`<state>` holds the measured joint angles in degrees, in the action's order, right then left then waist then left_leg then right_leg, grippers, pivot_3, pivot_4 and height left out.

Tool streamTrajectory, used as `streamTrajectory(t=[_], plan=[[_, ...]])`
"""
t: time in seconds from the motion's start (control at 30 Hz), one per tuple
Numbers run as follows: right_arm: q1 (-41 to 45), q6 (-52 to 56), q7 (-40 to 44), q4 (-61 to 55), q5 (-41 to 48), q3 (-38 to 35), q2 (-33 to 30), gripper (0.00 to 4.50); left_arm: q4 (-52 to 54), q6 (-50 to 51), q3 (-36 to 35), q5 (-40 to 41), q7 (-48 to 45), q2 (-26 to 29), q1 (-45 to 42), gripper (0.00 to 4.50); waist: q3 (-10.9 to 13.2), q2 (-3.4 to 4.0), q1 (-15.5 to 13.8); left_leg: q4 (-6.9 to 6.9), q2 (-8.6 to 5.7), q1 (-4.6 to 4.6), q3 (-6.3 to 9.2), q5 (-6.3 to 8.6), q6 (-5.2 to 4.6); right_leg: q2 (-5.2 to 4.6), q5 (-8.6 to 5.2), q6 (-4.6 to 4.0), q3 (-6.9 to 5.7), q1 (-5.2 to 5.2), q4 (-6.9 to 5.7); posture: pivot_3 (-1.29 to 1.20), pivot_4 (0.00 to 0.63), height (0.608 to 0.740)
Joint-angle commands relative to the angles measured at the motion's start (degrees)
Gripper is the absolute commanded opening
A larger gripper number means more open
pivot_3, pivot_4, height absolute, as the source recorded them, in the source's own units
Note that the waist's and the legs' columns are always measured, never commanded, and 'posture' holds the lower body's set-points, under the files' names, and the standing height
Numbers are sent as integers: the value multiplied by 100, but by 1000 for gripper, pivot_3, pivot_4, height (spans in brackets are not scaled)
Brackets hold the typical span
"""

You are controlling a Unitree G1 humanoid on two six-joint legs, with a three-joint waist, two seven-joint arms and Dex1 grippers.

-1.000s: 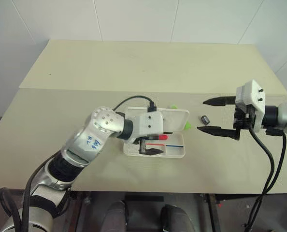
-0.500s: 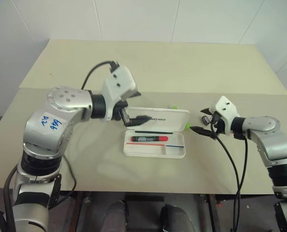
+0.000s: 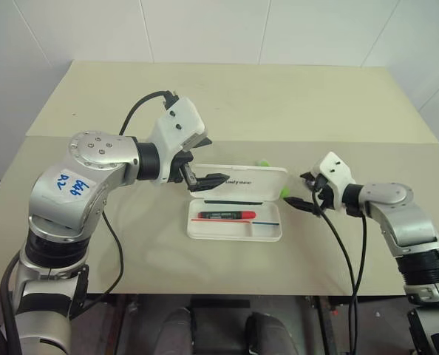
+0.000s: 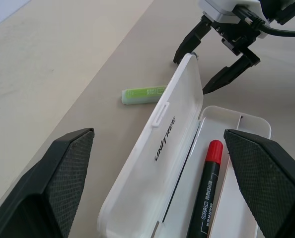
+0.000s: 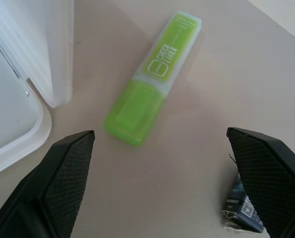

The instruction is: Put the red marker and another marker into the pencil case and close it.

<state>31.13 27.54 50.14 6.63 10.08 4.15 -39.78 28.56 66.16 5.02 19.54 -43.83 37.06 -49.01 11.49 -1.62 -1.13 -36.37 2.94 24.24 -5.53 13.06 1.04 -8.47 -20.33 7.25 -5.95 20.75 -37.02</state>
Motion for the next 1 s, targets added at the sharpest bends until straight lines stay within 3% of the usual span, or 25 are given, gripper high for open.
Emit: streamTrajectory(t=[0.03, 0.87, 1.0], plan=[[180, -19, -149, 66, -77, -12, 119, 4500, 159, -23, -87, 116, 86, 108, -46, 4476, 0, 0, -2, 0, 0, 0, 0, 0, 0, 0, 0, 0, 0, 1, 0, 0, 150, 740], [566, 314, -769, 965, -333, 14, 755, 4500, 141, -54, -164, 565, 296, 508, -209, 4476, 0, 0, 115, 2, 0, -5, 1, -1, 2, 0, 0, 0, 1, -4, -8, 0, 150, 740], [550, 407, -794, 977, -358, 24, 724, 3612, 127, -69, -152, 582, 301, 520, -227, 4500, 0, 0, 110, 0, 0, -6, 1, -1, 2, 0, 0, 0, 1, -4, -8, 0, 150, 740]])
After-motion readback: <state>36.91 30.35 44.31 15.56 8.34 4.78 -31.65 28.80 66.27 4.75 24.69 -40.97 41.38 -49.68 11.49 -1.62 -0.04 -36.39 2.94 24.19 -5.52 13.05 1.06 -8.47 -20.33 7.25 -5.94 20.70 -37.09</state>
